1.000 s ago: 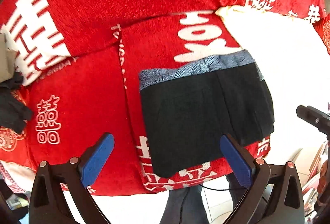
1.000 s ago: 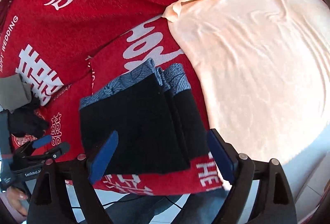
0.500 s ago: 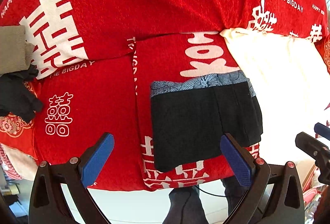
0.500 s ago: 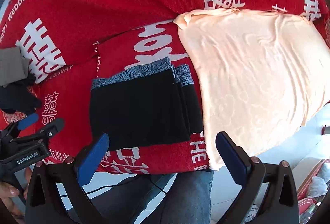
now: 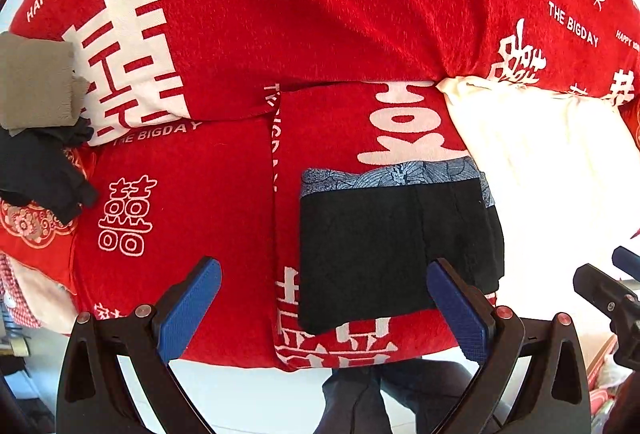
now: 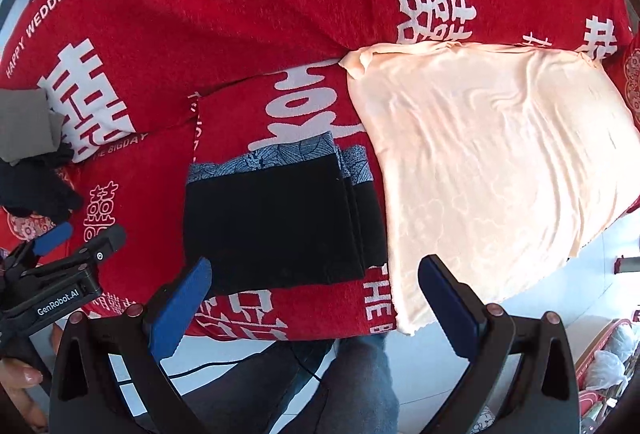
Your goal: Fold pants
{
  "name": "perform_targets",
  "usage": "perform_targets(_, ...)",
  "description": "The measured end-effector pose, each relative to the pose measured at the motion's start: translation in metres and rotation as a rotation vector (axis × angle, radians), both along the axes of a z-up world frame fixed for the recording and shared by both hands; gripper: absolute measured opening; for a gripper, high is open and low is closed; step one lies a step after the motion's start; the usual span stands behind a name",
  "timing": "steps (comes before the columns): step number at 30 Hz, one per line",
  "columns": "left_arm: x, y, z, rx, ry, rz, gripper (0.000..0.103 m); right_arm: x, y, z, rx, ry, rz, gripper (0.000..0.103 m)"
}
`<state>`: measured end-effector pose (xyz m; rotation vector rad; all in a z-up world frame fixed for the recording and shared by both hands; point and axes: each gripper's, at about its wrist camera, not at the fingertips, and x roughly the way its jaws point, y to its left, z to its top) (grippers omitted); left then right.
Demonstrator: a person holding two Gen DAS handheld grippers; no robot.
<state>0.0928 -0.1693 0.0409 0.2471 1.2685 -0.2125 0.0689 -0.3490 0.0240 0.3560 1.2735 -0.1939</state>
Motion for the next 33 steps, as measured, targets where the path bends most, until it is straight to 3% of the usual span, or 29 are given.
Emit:
perform_targets(21, -0.019, -0.019, 0.008, 0.074, -0.015, 0.058, 0.103, -0.003, -0.018, -0.010, 0.014, 0.017, 0.099, 0.103)
perform_targets(33, -0.021, -0.014, 0.008, 0.078, -0.021, 0.061, 0.103, 0.005, -0.005, -0.006, -0.046, 0.016, 0.131, 0.103)
